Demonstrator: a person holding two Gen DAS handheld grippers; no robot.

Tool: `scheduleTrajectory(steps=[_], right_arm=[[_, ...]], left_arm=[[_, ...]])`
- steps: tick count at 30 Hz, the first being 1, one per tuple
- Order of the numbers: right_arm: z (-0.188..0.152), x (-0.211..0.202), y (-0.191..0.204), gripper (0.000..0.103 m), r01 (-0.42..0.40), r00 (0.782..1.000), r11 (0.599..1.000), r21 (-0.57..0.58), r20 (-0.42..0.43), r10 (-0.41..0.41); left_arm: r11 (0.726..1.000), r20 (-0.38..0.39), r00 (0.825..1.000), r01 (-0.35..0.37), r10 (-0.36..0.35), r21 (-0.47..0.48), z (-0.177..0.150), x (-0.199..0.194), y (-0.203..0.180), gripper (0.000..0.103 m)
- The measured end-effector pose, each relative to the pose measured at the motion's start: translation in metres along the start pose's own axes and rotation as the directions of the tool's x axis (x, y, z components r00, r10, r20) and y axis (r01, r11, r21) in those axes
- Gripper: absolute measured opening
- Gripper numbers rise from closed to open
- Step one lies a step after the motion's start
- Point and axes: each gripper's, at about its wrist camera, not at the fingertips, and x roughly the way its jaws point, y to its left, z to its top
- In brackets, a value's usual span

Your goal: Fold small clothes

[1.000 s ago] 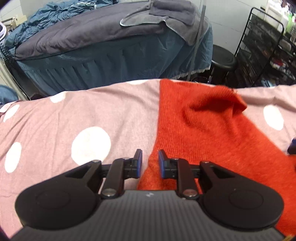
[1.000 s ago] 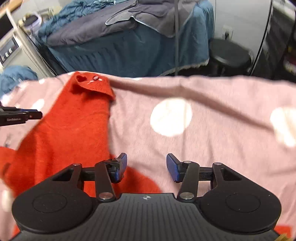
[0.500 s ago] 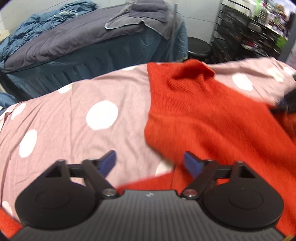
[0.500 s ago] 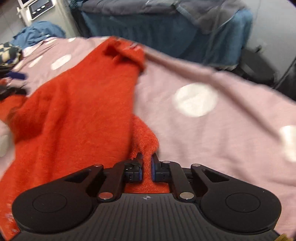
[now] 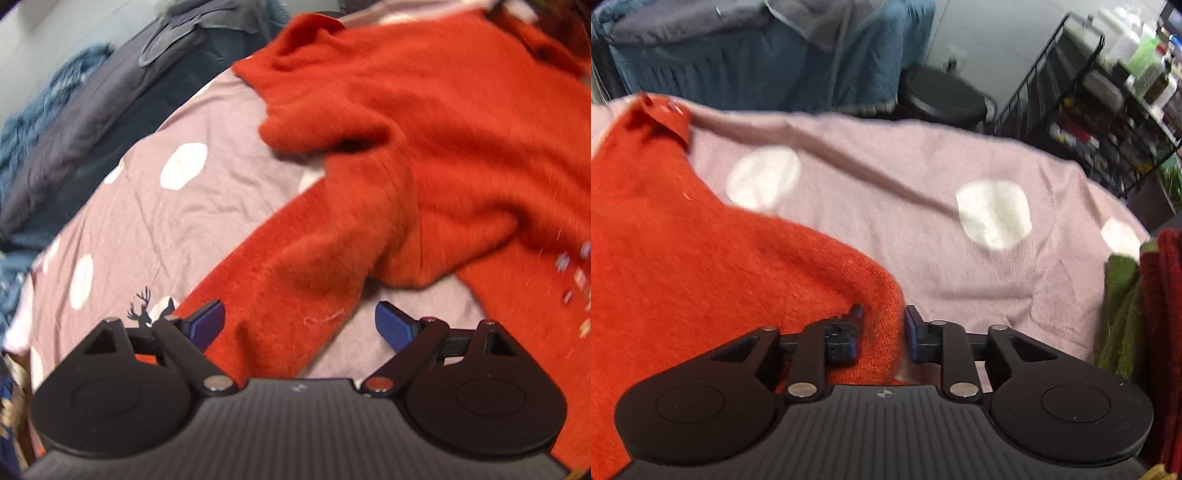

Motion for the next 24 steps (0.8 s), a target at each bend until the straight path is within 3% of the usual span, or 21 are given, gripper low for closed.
scheduleTrajectory(steps=[2, 3, 4, 6, 7, 8, 12, 14, 19, 22, 24], right_arm=[[-0.002, -0.014, 0.004, 0.067, 0.004, 0.999, 1.000, -0.001, 0.052, -0.003], [-0.004, -0.021, 0.005, 0.072, -0.002, 0.998, 1.000, 0.006, 0.070, 0.002], [-0.006, -0.029, 0.005, 0.073, -0.011, 0.996, 1.000, 0.013, 0.088, 0.010], [-0.012, -0.046, 0.006, 0.073, -0.029, 0.993, 0.999, 0.041, 0.120, 0.024], [-0.014, -0.053, 0.006, 0.073, -0.043, 0.991, 0.997, 0.061, 0.129, 0.035], [-0.018, -0.060, 0.005, 0.073, -0.057, 0.989, 0.995, 0.085, 0.141, 0.044], [-0.033, -0.091, 0.004, 0.074, -0.087, 0.979, 0.985, 0.149, 0.198, 0.057], [-0.041, -0.101, 0.003, 0.082, -0.105, 0.977, 0.976, 0.189, 0.201, 0.066], [-0.071, -0.120, 0.004, 0.087, -0.204, 0.973, 0.937, 0.283, 0.163, 0.163], [-0.093, -0.131, 0.014, 0.087, -0.231, 0.971, 0.931, 0.283, 0.132, 0.201], [-0.110, -0.136, 0.021, 0.087, -0.255, 0.966, 0.926, 0.279, 0.111, 0.232]], left_arm=[[0.997, -0.012, 0.998, -0.059, 0.060, 0.048, -0.004, 0.012, -0.009, 0.083], [0.996, -0.027, 0.997, -0.069, 0.071, 0.064, -0.005, 0.019, -0.011, 0.079], [0.996, -0.019, 0.997, -0.067, 0.068, 0.052, -0.007, 0.023, -0.011, 0.078], [0.998, 0.013, 0.998, -0.069, 0.069, -0.009, -0.006, 0.023, -0.004, 0.063], [0.997, 0.012, 0.997, -0.072, 0.072, -0.037, -0.004, 0.022, 0.000, 0.031], [0.995, 0.006, 0.996, -0.086, 0.087, -0.060, -0.002, 0.022, 0.004, 0.013], [0.969, 0.058, 0.982, -0.168, 0.181, -0.183, -0.004, 0.001, 0.036, 0.013], [0.953, 0.057, 0.975, -0.197, 0.216, -0.232, -0.008, -0.007, 0.054, 0.013], [0.916, -0.025, 0.979, -0.200, 0.204, -0.349, -0.027, 0.000, 0.090, 0.015], [0.882, -0.113, 0.982, -0.185, 0.151, -0.434, -0.041, 0.017, 0.100, 0.026], [0.862, -0.106, 0.983, -0.183, 0.150, -0.473, -0.048, 0.015, 0.098, 0.031]])
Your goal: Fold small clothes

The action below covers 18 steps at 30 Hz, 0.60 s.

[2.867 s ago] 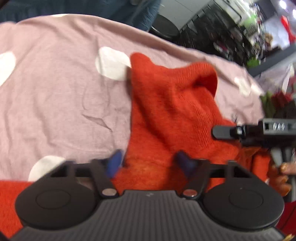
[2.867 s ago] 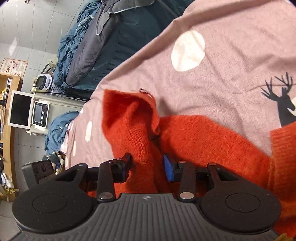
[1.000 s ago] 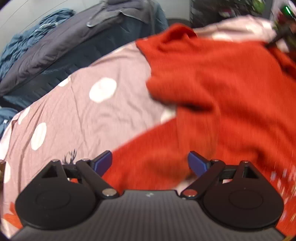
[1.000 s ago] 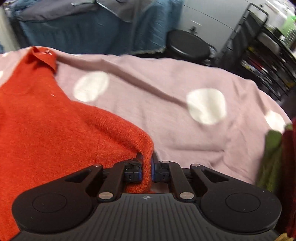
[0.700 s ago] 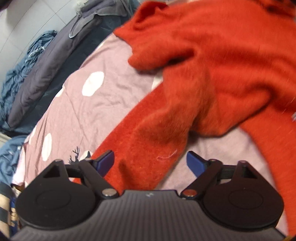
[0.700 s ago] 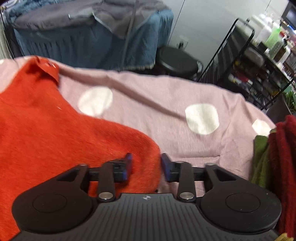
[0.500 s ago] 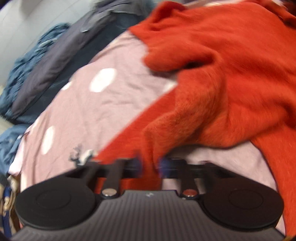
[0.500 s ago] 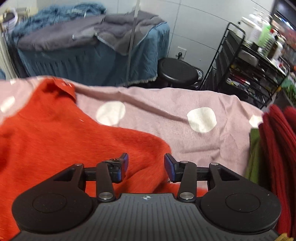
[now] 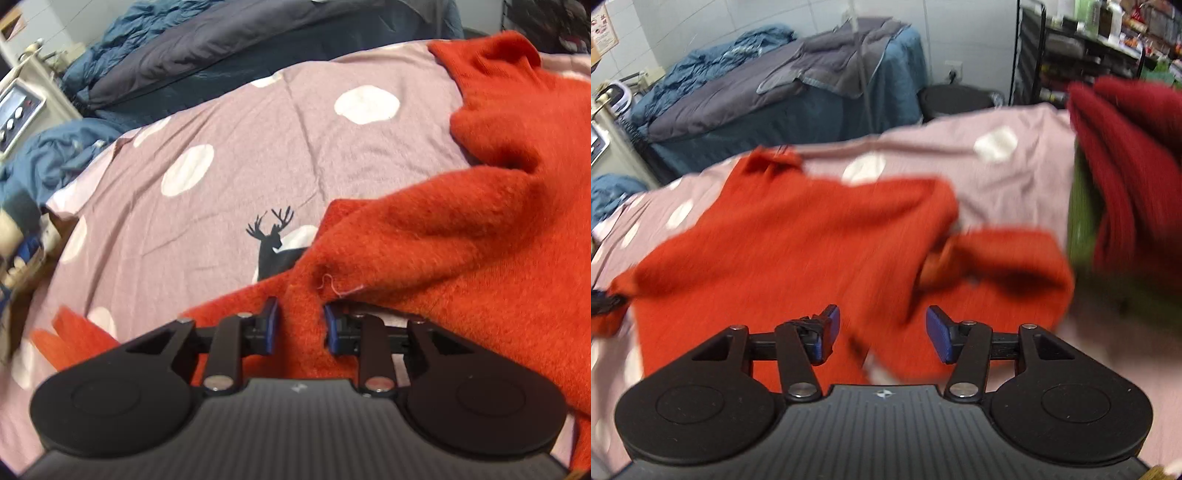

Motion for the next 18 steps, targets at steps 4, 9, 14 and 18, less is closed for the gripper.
scheduleTrajectory(steps=[4, 9, 14, 18], right_arm=[[-0.035, -0.008, 0.003, 0.087, 0.009, 0.999, 0.999, -0.045, -0.051, -0.011], [-0.077, -0.016, -0.005, 0.087, 0.020, 0.992, 0.996, -0.083, -0.122, -0.030], [-0.112, -0.021, -0.017, 0.087, 0.042, 0.982, 0.997, -0.068, -0.180, -0.054], [-0.131, -0.024, -0.023, 0.087, 0.047, 0.976, 0.998, -0.052, -0.208, -0.057]], left_arm=[[0.994, 0.016, 0.999, -0.039, 0.040, -0.105, -0.011, -0.022, 0.009, 0.098], [0.962, 0.073, 0.993, 0.103, -0.088, -0.253, -0.052, -0.078, 0.017, 0.098], [0.912, 0.000, 0.939, 0.334, -0.344, -0.236, -0.112, -0.120, -0.026, 0.083], [0.872, -0.077, 0.888, 0.425, -0.454, -0.241, -0.152, -0.134, -0.070, 0.056]])
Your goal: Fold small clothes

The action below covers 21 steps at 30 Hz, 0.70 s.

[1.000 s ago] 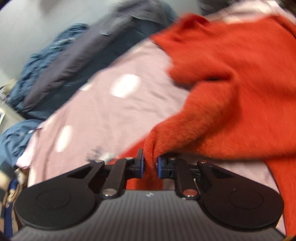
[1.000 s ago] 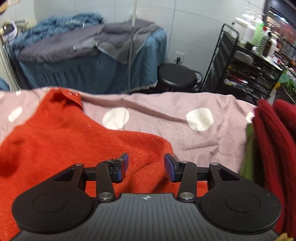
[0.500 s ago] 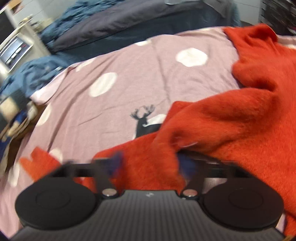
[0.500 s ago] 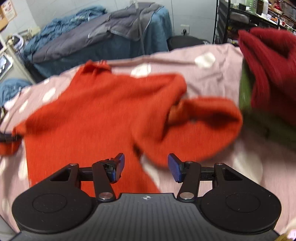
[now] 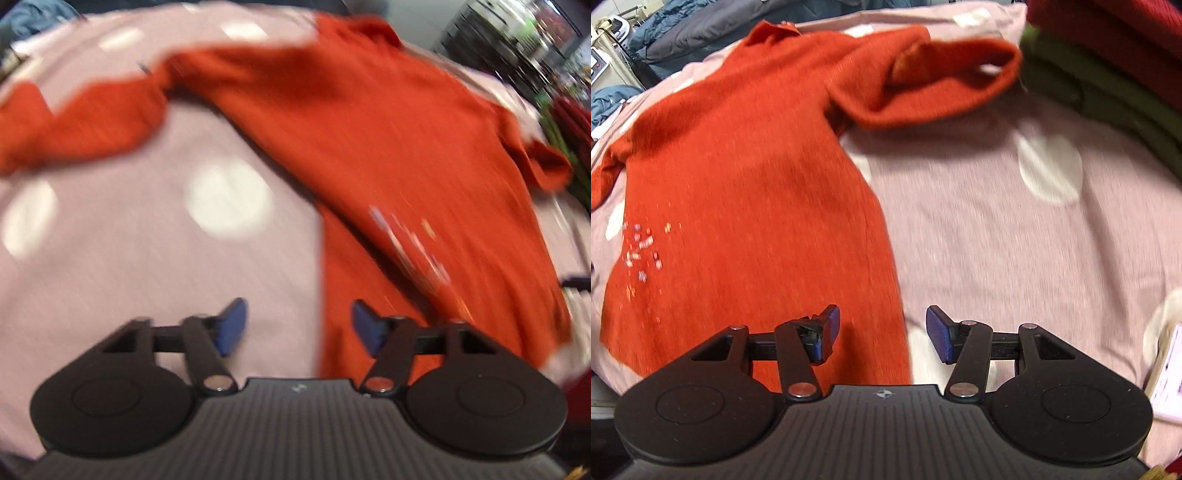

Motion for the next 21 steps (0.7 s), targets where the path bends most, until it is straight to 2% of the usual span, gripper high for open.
scheduleTrajectory(steps=[4, 8, 9, 10, 11, 13, 15, 16, 17, 18, 19, 21], right_arm=[[-0.012, 0.000, -0.002, 0.087, -0.009, 1.000, 1.000, 0.021, -0.010, 0.009], [-0.021, 0.004, -0.006, 0.087, -0.003, 1.000, 0.999, 0.039, -0.021, 0.004], [-0.023, 0.005, -0.007, 0.087, -0.002, 1.000, 0.999, 0.046, -0.027, 0.004], [-0.025, 0.006, -0.009, 0.087, -0.004, 0.999, 0.998, 0.058, -0.035, 0.006], [-0.026, 0.007, -0.010, 0.087, -0.011, 0.999, 0.997, 0.073, -0.041, 0.014], [-0.030, 0.010, -0.011, 0.088, -0.018, 0.999, 0.996, 0.093, -0.038, 0.022], [-0.031, 0.011, -0.008, 0.091, -0.016, 0.999, 0.996, 0.085, -0.034, 0.019], [-0.031, 0.010, -0.006, 0.082, -0.018, 0.999, 0.997, 0.073, -0.036, 0.020], [-0.030, 0.010, -0.004, 0.044, -0.040, 0.998, 0.997, 0.062, -0.040, 0.043], [-0.030, 0.010, -0.003, 0.023, -0.074, 0.996, 0.995, 0.064, -0.051, 0.077], [-0.030, 0.010, -0.002, 0.010, -0.092, 0.994, 0.993, 0.072, -0.060, 0.096], [-0.030, 0.002, -0.001, 0.008, -0.121, 0.990, 0.989, 0.087, -0.055, 0.126]], left_arm=[[1.000, -0.063, 0.998, 0.024, -0.023, 0.009, -0.027, 0.017, -0.019, 0.056], [1.000, -0.032, 0.999, -0.005, 0.005, 0.007, -0.037, 0.023, -0.024, 0.054], [1.000, -0.038, 0.999, -0.014, 0.014, 0.005, -0.036, 0.023, -0.025, 0.048], [1.000, -0.041, 0.999, -0.011, 0.011, 0.002, -0.037, 0.022, -0.027, 0.024], [1.000, -0.053, 0.999, 0.005, -0.005, -0.007, -0.037, 0.023, -0.028, 0.011], [0.999, -0.065, 0.998, 0.012, -0.014, -0.039, -0.031, 0.026, -0.028, 0.010], [1.000, -0.064, 0.998, 0.000, -0.002, -0.030, -0.029, 0.026, -0.032, 0.006], [0.999, -0.061, 0.998, 0.004, -0.006, -0.032, -0.028, 0.023, -0.032, 0.006], [0.999, -0.052, 0.998, 0.017, -0.019, -0.037, -0.027, 0.018, -0.030, 0.005], [0.999, -0.040, 0.999, 0.021, -0.023, -0.039, -0.026, 0.011, -0.028, 0.005], [0.999, -0.029, 1.000, 0.008, -0.009, -0.038, -0.025, 0.002, -0.024, 0.005], [0.999, -0.013, 1.000, -0.023, 0.022, -0.033, -0.023, -0.023, -0.012, 0.005]])
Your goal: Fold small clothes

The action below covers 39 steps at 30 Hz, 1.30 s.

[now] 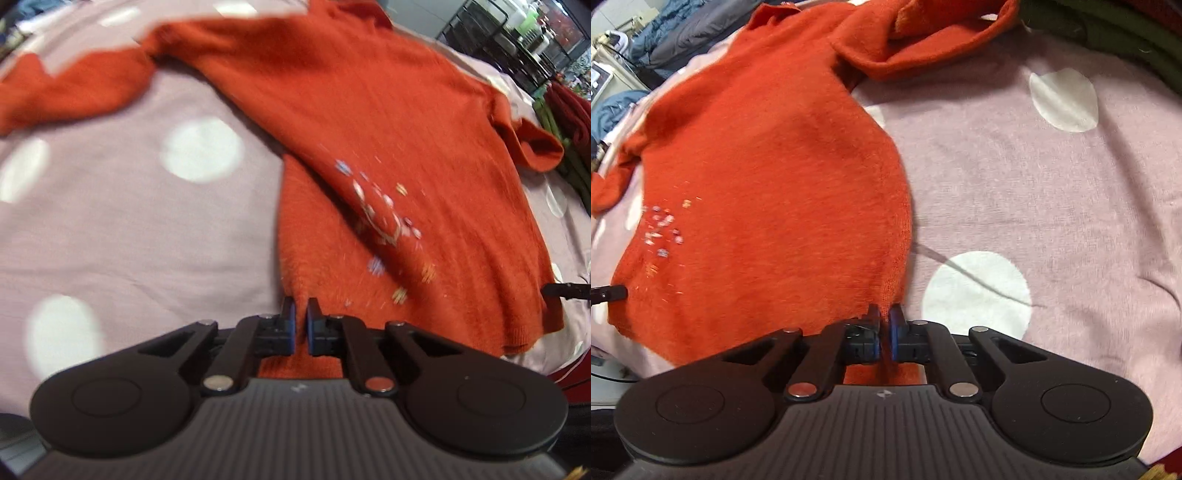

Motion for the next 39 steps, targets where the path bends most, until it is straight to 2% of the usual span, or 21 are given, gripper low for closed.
scheduleTrajectory(steps=[3, 5, 7, 10, 13, 14, 15, 16, 17, 19, 22, 26, 28, 30, 31, 33, 35, 37, 39], right_arm=[[-0.003, -0.017, 0.006, 0.008, -0.033, 0.999, 0.999, -0.010, -0.006, 0.033], [-0.009, -0.022, 0.008, 0.007, -0.040, 0.998, 0.999, -0.028, -0.046, 0.038], [-0.019, -0.016, 0.013, 0.007, -0.046, 0.994, 0.998, -0.037, -0.103, 0.042], [-0.030, 0.005, 0.020, 0.007, 0.002, 0.987, 0.997, -0.076, -0.158, -0.014], [-0.027, 0.012, 0.025, 0.010, 0.040, 0.986, 0.998, -0.048, -0.162, -0.047], [-0.022, 0.007, 0.030, 0.021, 0.033, 0.989, 0.997, -0.065, -0.144, -0.042], [-0.017, -0.001, 0.034, 0.028, 0.027, 0.992, 0.995, -0.096, -0.123, -0.039], [-0.010, -0.010, 0.040, 0.046, 0.030, 0.994, 0.991, -0.133, -0.102, -0.043], [-0.001, -0.019, 0.043, 0.057, 0.052, 0.995, 0.984, -0.169, -0.074, -0.065], [0.020, -0.040, 0.047, 0.061, 0.101, 0.995, 0.973, -0.209, -0.004, -0.104], [0.070, -0.066, 0.051, 0.061, 0.108, 0.991, 0.969, -0.224, 0.103, -0.087], [0.161, -0.088, 0.065, 0.061, 0.067, 0.971, 0.965, -0.253, 0.240, -0.004], [0.209, -0.094, 0.079, 0.061, 0.034, 0.960, 0.951, -0.307, 0.274, 0.054], [0.257, -0.094, 0.095, 0.066, 0.012, 0.944, 0.929, -0.369, 0.310, 0.111], [0.277, -0.088, 0.104, 0.075, -0.016, 0.944, 0.917, -0.398, 0.297, 0.145], [0.317, -0.062, 0.117, 0.076, -0.064, 0.942, 0.909, -0.412, 0.276, 0.191], [0.349, -0.019, 0.122, 0.076, -0.182, 0.940, 0.928, -0.325, 0.220, 0.262], [0.369, 0.030, 0.119, 0.071, -0.312, 0.928, 0.939, -0.146, 0.163, 0.333], [0.376, 0.084, 0.111, 0.065, -0.387, 0.917, 0.919, 0.073, 0.130, 0.376]], left_arm=[[0.999, -0.023, 0.999, -0.047, 0.047, 0.020, -0.006, -0.027, 0.023, 0.005], [0.998, -0.052, 0.997, -0.061, 0.061, 0.011, -0.016, -0.031, 0.037, 0.005], [0.997, -0.090, 0.993, -0.071, 0.073, 0.035, -0.026, -0.021, 0.040, 0.005], [0.994, -0.132, 0.987, -0.086, 0.094, 0.070, -0.035, 0.005, 0.035, 0.006], [0.997, -0.124, 0.989, -0.079, 0.081, 0.021, -0.029, 0.007, 0.038, 0.012], [0.997, -0.122, 0.989, -0.081, 0.082, 0.014, -0.026, 0.002, 0.040, 0.024], [0.995, -0.118, 0.988, -0.097, 0.098, 0.014, -0.019, -0.004, 0.041, 0.033], [0.993, -0.103, 0.988, -0.117, 0.118, 0.013, -0.013, -0.012, 0.044, 0.053], [0.991, -0.068, 0.988, -0.135, 0.135, 0.006, -0.003, -0.022, 0.045, 0.068], [0.992, 0.037, 0.991, -0.126, 0.126, -0.017, 0.021, -0.043, 0.048, 0.079], [0.995, 0.166, 0.981, -0.090, 0.095, -0.041, 0.068, -0.057, 0.050, 0.093], [0.997, 0.274, 0.962, 0.011, 0.011, -0.081, 0.139, -0.054, 0.039, 0.095], [0.995, 0.306, 0.952, 0.044, -0.014, -0.091, 0.171, -0.048, 0.028, 0.098], [0.995, 0.335, 0.942, 0.048, -0.015, -0.091, 0.195, -0.044, 0.013, 0.102], [0.996, 0.354, 0.935, 0.036, -0.003, -0.086, 0.203, -0.040, 0.004, 0.102], [0.998, 0.377, 0.926, 0.000, 0.021, -0.055, 0.218, -0.033, -0.016, 0.103], [0.999, 0.386, 0.922, -0.021, 0.032, -0.035, 0.224, -0.026, -0.033, 0.103], [0.999, 0.376, 0.926, -0.039, 0.037, -0.003, 0.227, -0.018, -0.047, 0.103], [0.995, 0.356, 0.933, -0.079, 0.056, 0.052, 0.229, -0.006, -0.059, 0.103]])
